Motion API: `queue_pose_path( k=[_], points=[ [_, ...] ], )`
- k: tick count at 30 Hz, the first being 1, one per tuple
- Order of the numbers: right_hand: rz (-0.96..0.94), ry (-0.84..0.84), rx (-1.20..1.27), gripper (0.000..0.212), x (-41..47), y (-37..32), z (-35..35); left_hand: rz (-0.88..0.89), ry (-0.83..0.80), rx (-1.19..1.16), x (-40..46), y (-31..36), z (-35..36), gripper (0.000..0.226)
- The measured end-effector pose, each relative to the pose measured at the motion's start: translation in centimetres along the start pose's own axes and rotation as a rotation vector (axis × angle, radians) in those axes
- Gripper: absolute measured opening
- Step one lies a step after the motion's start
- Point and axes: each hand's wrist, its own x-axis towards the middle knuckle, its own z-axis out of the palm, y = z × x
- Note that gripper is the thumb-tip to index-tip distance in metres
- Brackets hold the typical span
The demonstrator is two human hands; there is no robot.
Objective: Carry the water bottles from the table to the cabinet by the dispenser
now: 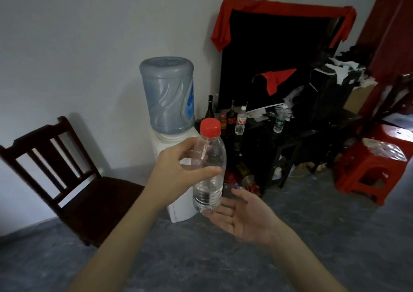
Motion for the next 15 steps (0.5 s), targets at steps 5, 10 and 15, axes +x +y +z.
queue_pose_path(
  k=[5, 10, 15],
  points=[
    [0.025, 0.064, -0.019, 0.063, 5.9, -5.2, 0.0, -0.021, -0.019, -0.040, 7.9, -4.4, -1.7, 0.058],
    [-0.009, 0.151, -0.001, 0.057, 10.8, -10.7, -0.7, -0.008, -0.071, -0.059, 15.6, -8.4, -1.5, 0.059],
    [-0.043, 0.225, 0.029, 0.053, 14.0, -15.1, -2.2, -0.025, -0.122, -0.081, 21.2, -11.4, -0.5, 0.062]
  ],
)
